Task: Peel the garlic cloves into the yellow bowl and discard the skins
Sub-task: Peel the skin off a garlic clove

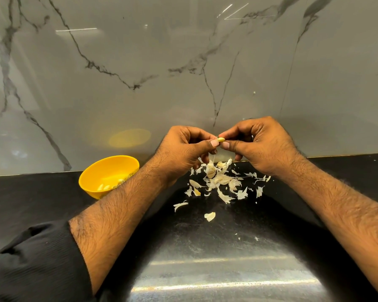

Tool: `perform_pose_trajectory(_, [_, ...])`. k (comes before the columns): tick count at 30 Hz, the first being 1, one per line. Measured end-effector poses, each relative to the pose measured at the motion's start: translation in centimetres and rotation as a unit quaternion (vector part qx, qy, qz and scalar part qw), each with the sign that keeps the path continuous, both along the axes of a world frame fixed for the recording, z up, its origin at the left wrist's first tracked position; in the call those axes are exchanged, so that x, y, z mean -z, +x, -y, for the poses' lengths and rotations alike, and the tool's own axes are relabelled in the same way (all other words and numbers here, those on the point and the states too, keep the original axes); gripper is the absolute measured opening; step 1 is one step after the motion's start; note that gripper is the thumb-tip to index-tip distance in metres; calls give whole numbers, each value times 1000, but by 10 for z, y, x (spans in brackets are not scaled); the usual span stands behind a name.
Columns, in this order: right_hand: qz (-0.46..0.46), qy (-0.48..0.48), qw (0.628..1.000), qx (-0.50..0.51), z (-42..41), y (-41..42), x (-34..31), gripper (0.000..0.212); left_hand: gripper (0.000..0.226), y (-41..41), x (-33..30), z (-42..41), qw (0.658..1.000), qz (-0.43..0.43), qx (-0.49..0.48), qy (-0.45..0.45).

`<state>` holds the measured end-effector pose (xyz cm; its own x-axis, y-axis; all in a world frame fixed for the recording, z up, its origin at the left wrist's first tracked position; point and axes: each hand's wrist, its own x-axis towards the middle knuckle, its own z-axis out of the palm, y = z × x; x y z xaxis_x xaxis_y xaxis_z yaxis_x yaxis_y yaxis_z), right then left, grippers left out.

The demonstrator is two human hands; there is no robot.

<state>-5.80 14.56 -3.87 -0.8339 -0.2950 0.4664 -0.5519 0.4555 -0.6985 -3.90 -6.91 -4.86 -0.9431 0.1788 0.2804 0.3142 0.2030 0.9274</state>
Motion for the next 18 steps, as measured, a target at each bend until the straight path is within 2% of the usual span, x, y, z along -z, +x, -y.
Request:
perform_pose_trajectory(8, [5,1,1000,4,4,1,3,13,9,0,2,-5,1000,-1,-19,-9])
perform_pose_trajectory(11, [57,-66,996,-28,4,2,3,14,10,1,0,-6,1000,-2,-19,-6])
perform_pose_trajectory(18, [179,-212,955,-103,2,-1,5,20,12,2,-3,-6,1000,-5,-10,10])
